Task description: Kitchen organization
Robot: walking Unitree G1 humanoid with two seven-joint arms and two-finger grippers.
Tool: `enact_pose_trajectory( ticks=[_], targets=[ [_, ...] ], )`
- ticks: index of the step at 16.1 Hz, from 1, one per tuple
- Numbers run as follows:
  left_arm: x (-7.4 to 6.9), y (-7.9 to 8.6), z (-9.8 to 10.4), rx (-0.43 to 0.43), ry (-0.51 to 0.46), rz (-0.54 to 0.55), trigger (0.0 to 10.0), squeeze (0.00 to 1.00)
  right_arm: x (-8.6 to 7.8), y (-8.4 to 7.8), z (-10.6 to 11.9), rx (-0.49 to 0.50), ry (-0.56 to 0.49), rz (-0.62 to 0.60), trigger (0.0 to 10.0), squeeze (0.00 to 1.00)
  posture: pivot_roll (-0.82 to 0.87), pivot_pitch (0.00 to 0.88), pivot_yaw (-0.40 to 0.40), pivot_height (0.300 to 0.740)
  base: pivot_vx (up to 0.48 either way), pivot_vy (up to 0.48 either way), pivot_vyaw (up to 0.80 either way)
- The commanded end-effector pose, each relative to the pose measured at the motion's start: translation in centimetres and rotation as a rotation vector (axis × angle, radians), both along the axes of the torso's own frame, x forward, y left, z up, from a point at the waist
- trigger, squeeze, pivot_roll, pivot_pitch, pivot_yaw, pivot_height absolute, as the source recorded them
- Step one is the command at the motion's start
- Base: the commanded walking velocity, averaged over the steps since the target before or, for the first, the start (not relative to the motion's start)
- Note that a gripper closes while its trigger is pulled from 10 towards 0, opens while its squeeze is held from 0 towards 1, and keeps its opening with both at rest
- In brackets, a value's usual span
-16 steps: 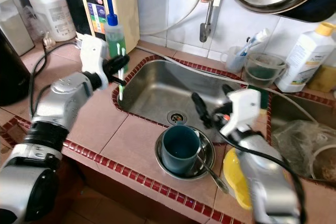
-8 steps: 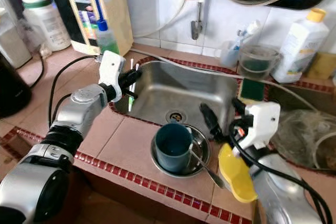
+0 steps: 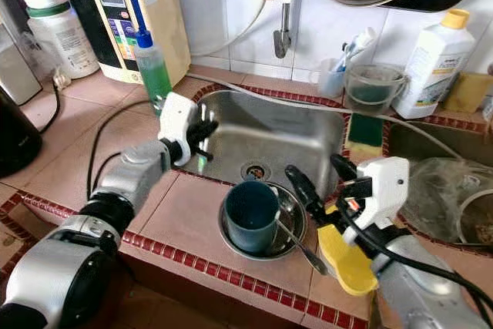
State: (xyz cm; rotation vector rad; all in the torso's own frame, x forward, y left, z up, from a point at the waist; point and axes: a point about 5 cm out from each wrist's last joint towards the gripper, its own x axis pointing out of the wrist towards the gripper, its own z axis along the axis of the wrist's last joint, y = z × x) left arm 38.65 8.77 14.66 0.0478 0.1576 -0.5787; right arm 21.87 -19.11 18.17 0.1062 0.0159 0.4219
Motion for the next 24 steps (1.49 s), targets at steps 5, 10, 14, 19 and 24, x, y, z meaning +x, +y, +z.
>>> enact_pose_trajectory(
  ticks=[5,10,14,19,24],
  targets=[
    [-0.4,0.0,-1.0,-0.053,0.042,-0.030,10.0,1.00,0.0,0.0,1.2,-0.003,-0.032,0.018,10.0,0.00,-0.26,0.000,0.087,0.740,0.000,0.000,0.00],
    [-0.2,0.5,-0.7,-0.058,0.030,-0.008,10.0,1.00,0.5,-0.2,1.3,0.001,-0.039,0.008,10.0,0.00,-0.25,0.000,0.078,0.740,0.000,0.000,0.00],
    [0.1,1.1,0.0,-0.076,0.006,0.006,10.0,1.00,1.0,-0.1,1.9,0.012,-0.085,0.015,10.0,0.00,-0.23,0.000,0.065,0.740,0.000,0.000,0.00],
    [0.6,2.7,2.6,-0.126,-0.117,0.054,10.0,1.00,3.0,-0.5,3.1,0.065,-0.215,-0.126,10.0,0.00,-0.21,0.000,0.049,0.740,0.000,0.000,0.00],
    [0.0,4.6,4.7,-0.178,-0.223,0.107,10.0,0.00,6.1,1.4,4.1,0.188,-0.290,-0.223,10.0,0.00,-0.14,0.000,0.016,0.740,0.000,0.000,0.00]
  ],
)
